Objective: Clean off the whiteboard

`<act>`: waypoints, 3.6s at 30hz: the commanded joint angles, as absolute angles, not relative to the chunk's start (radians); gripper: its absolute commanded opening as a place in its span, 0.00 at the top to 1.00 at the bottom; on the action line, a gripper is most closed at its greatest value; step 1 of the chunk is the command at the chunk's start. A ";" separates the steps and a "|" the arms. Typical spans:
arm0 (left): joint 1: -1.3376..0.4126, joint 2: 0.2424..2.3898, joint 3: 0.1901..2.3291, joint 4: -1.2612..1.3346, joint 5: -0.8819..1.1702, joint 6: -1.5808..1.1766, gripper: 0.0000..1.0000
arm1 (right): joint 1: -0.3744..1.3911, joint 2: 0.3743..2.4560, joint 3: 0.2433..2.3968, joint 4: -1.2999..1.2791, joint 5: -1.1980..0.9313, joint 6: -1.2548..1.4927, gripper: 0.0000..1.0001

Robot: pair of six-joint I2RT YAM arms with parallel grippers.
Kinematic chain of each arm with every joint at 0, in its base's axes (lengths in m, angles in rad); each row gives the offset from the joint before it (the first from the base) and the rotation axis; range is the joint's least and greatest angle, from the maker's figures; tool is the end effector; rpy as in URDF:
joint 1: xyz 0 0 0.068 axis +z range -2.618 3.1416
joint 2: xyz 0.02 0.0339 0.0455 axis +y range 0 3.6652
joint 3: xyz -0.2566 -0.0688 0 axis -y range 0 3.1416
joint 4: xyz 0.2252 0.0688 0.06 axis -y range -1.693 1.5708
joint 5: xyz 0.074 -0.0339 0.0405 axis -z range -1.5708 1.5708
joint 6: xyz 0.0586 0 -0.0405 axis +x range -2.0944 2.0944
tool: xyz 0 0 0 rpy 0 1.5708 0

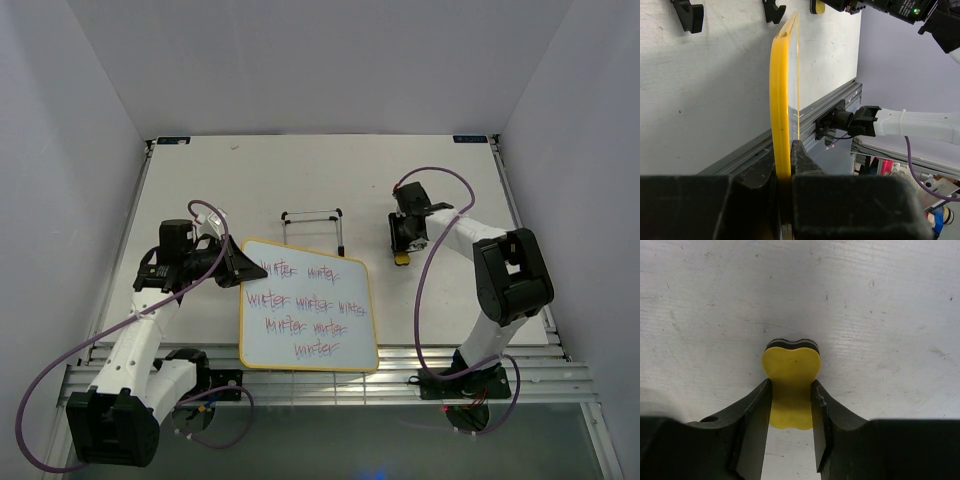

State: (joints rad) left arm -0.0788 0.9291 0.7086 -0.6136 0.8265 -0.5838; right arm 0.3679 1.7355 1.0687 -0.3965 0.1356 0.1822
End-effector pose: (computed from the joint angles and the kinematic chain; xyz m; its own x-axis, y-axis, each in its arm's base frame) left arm 0.1717 -0.0568 0.2441 -0.9170 -0.3022 -0.2603 0.0485 0.5632 -0.8249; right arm 0.3204 0.1150 0.1591 -0.8554 -0.1373 -0.4994 -0.1424 0.9894 -0.0281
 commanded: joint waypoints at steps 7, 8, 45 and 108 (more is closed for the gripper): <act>-0.081 0.923 0.692 -0.513 0.761 -0.502 1.00 | 0.396 1.485 1.003 -0.417 0.077 0.163 0.72; -0.081 0.925 0.681 -0.494 0.765 -0.511 1.00 | 0.422 1.456 1.002 -0.419 0.060 0.158 0.72; -0.103 0.980 0.532 -0.143 1.003 -0.597 0.93 | 1.097 1.695 1.391 -0.218 -0.106 0.091 0.73; -0.103 1.000 0.502 -0.008 1.132 -0.675 0.55 | 1.017 1.720 1.266 -0.356 -0.285 0.026 0.73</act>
